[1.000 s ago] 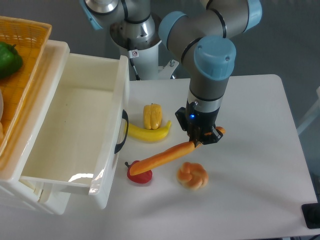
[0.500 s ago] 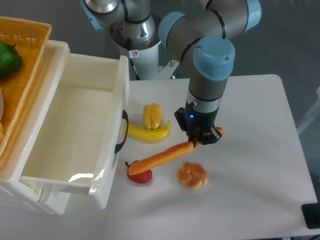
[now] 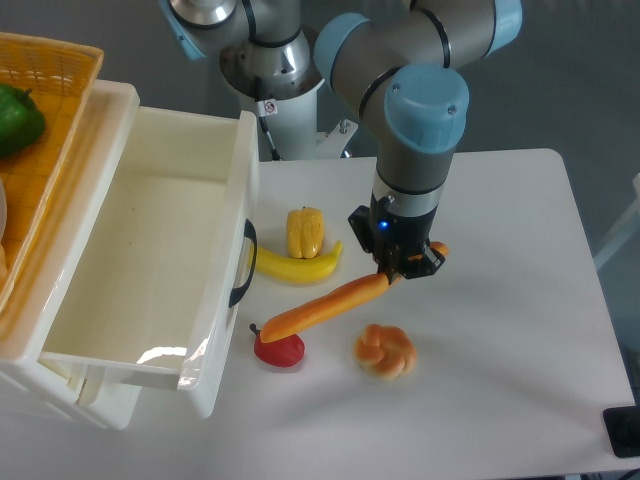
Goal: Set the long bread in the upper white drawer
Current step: 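Lift the bread loaf and carry it toward the open white drawer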
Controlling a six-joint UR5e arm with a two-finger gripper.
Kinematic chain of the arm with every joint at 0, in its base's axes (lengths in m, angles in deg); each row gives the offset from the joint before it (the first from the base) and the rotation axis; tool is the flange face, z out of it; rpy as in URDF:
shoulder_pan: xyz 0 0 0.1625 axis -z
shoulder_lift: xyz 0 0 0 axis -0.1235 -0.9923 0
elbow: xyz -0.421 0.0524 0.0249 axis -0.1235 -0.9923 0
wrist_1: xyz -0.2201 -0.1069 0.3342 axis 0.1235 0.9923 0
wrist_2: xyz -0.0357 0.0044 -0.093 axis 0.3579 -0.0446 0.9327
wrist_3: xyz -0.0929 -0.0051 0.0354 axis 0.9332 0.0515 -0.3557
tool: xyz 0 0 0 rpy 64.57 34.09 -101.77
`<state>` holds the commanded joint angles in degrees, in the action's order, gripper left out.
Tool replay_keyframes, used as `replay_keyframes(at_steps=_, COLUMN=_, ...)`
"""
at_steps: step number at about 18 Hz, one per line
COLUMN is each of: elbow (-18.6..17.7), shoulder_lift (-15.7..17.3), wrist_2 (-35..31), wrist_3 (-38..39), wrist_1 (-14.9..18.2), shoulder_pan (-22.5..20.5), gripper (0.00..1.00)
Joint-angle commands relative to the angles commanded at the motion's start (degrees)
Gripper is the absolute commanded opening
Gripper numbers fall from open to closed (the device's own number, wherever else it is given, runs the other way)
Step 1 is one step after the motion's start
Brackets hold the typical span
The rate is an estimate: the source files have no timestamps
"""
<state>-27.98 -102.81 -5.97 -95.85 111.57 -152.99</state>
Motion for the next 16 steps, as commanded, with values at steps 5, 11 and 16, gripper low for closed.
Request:
replay_keyframes(at_steps=5, elbow=0.00, shoulder_lift=3.07, wrist_2=0.35, wrist_3=2.72, wrist_1=3.16, shoulder_pan=-0.17, gripper=0.00)
replay_keyframes(at_steps=11, elbow=0.35, shoulder_lift=6.94, wrist_2=1.84, wrist_3=8.34, wrist_1=10.36, shoulder_pan=-0.44, gripper=0.00)
replay_keyframes(at_steps=16, elbow=0.35, shoulder_lift=8.61, wrist_2=3.59, wrist_3=17.22, wrist_1=13.09, shoulder_pan=-0.09, gripper=0.00)
